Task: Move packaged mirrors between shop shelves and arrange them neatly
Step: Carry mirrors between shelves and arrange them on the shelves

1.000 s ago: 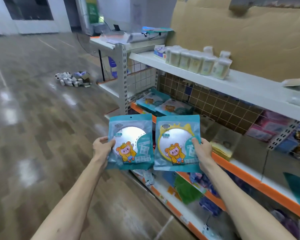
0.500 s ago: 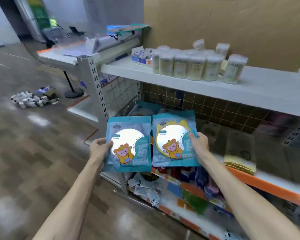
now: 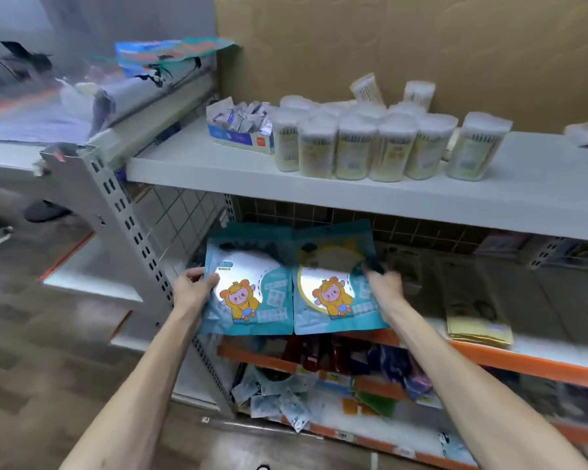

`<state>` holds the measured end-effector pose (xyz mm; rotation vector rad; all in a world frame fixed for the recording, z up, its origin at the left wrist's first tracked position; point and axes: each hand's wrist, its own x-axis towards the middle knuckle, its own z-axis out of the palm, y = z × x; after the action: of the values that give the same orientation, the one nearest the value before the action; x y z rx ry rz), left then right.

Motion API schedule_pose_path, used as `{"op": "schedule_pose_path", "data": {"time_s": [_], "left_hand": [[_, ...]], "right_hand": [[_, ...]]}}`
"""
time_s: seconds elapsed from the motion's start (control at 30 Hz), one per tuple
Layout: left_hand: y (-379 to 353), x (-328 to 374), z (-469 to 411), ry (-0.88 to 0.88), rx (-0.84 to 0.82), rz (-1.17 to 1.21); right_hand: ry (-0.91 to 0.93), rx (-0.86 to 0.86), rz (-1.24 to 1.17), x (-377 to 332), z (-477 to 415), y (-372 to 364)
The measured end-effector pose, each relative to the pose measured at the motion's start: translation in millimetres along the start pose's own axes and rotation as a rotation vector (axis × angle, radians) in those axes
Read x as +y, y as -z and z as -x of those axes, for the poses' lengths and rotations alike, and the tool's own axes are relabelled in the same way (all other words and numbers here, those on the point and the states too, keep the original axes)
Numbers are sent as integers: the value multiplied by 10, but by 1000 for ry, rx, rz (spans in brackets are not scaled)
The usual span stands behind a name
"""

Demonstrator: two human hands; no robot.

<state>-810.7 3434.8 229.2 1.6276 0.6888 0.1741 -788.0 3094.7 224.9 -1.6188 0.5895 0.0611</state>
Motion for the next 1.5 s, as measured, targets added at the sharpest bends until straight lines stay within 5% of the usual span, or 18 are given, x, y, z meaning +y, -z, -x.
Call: {"op": "schedule_pose_path", "data": {"time_s": [0.37, 0.77, 1.23, 1.37, 1.5], "left_hand": [[-226, 377, -1252, -129, -118, -226], [-472, 90, -1599, -107, -199, -348], [-574, -122, -1628, -218, -229, -578], [-570, 62, -1306, -540, -250, -795], [-973, 455, -809, -936, -504, -757]], "right_hand": [[-138, 183, -18, -257, -175, -556], [11, 244, -24, -187, -456, -812], [175, 447, 702, -25, -717, -890], [272, 435, 928, 4, -527, -809], [340, 305, 1111, -242, -68, -655]]}}
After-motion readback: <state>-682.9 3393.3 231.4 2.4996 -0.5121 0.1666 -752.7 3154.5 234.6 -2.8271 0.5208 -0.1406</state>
